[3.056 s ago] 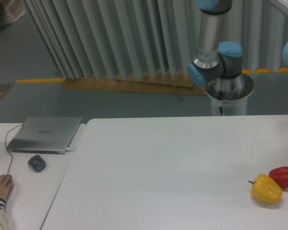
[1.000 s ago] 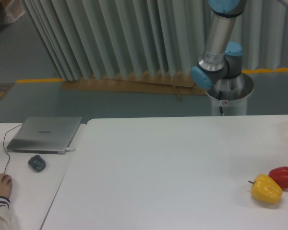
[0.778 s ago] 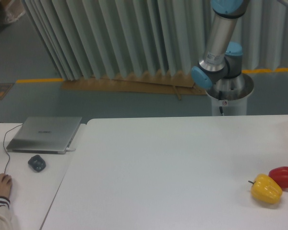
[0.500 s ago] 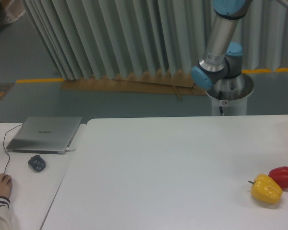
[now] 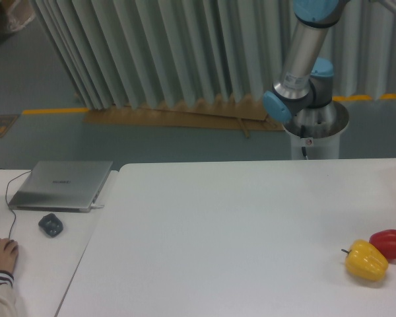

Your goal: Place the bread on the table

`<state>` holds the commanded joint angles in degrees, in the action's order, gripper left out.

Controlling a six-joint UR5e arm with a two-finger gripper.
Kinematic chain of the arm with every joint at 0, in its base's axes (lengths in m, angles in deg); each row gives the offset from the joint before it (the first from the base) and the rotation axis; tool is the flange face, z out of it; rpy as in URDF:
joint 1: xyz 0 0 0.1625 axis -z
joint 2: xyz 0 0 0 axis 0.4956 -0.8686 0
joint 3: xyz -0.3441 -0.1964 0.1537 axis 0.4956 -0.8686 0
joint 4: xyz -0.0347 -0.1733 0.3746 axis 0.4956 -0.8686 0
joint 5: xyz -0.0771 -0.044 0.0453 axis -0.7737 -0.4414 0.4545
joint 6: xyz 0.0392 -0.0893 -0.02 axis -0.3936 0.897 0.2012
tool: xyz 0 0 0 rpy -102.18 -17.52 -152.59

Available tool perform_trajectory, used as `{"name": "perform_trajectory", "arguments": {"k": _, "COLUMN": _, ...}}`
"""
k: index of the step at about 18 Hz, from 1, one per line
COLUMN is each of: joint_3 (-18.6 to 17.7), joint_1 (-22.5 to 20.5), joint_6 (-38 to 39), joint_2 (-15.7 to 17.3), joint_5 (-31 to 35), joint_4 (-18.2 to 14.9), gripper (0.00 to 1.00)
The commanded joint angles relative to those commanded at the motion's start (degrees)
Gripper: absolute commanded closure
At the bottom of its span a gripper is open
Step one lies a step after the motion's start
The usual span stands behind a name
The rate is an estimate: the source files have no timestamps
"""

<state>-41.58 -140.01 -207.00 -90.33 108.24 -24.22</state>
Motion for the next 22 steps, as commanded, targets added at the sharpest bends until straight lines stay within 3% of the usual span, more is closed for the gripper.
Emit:
{"name": "perform_trajectory", "arguments": {"k": 10, "joint_3": 4.4, "joint_1": 1.1, "joint_6": -0.4, "joint_2": -2.0, "joint_5": 0.0, "joint_4": 0.2, "gripper": 0.00}}
{"name": "perform_trajectory", "arguments": {"k": 22, "joint_3": 0.4, "joint_1": 0.9, "joint_6": -1.7, "joint_2": -0.5, "joint_5": -0.4, "joint_4": 0.1, "gripper": 0.00}}
